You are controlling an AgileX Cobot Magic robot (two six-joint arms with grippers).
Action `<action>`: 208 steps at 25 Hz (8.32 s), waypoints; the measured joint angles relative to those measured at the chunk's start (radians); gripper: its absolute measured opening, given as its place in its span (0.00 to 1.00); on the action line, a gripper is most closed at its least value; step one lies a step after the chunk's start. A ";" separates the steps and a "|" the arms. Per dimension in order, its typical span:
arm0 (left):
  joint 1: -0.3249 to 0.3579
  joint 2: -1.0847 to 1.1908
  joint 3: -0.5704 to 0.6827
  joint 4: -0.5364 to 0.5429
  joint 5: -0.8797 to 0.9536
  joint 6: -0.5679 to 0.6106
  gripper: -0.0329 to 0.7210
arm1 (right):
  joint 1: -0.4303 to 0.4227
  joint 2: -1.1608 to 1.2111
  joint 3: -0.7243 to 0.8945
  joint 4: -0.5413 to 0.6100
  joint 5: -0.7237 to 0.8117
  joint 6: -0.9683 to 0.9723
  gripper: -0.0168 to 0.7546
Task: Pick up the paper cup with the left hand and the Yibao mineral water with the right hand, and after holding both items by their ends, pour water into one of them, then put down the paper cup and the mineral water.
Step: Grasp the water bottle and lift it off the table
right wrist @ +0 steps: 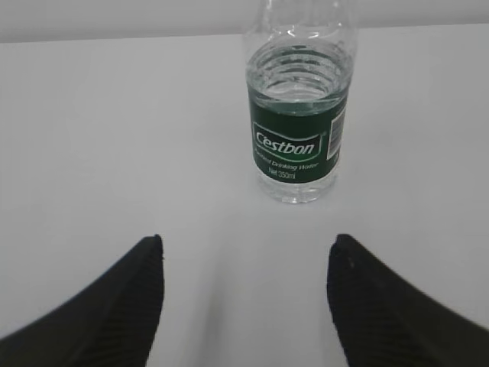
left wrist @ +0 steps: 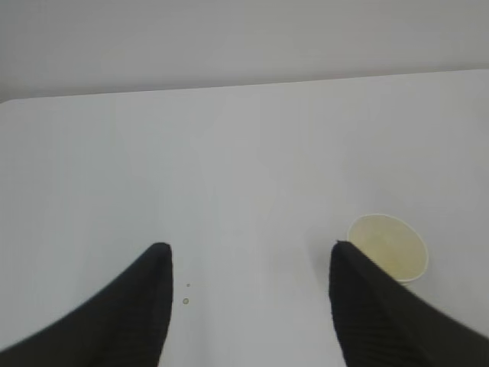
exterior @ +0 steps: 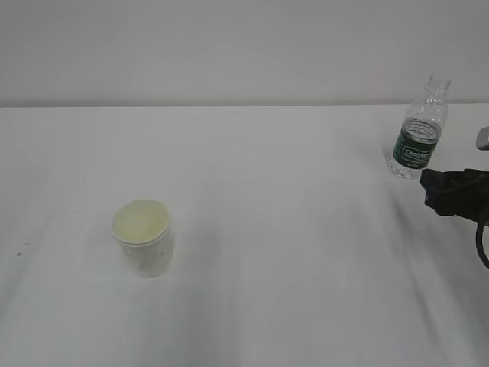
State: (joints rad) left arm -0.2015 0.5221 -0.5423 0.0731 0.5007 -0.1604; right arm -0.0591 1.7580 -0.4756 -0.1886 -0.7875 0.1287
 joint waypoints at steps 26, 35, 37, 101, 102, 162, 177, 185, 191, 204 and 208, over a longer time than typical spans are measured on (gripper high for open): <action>0.000 0.000 0.000 0.000 0.000 0.000 0.65 | 0.000 0.274 0.000 0.071 -0.348 0.000 0.68; 0.000 0.000 0.000 0.000 0.000 0.000 0.65 | 0.000 0.276 0.000 0.114 -0.352 -0.018 0.68; 0.000 0.000 0.000 0.000 0.000 0.000 0.65 | 0.000 0.276 0.000 0.128 -0.352 -0.019 0.68; 0.000 0.000 0.000 0.017 0.000 0.000 0.65 | 0.000 0.499 -0.338 0.088 -0.360 -0.023 0.68; 0.000 0.000 0.000 0.017 0.000 0.000 0.65 | 0.000 0.506 -0.344 0.088 -0.360 -0.023 0.68; 0.000 0.034 0.017 0.021 -0.079 0.000 0.65 | -0.002 0.528 -0.430 0.020 -0.326 -0.023 0.86; 0.000 0.239 0.040 0.017 -0.290 0.000 0.65 | -0.002 0.528 -0.430 0.028 -0.326 -0.023 0.86; 0.000 0.258 0.140 -0.003 -0.433 0.000 0.65 | -0.002 0.528 -0.430 0.034 -0.326 -0.023 0.86; 0.000 0.258 0.179 -0.018 -0.484 0.000 0.65 | -0.002 0.528 -0.430 0.034 -0.324 -0.023 0.86; 0.000 0.258 0.217 -0.021 -0.542 0.000 0.65 | -0.002 0.528 -0.460 0.034 -0.296 -0.023 0.86; 0.000 0.258 0.235 -0.021 -0.560 0.000 0.65 | -0.002 0.572 -0.493 0.034 -0.296 -0.021 0.86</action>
State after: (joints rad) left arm -0.2015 0.7799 -0.3075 0.0524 -0.0592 -0.1604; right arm -0.0607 2.3302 -0.9687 -0.1543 -1.0834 0.1078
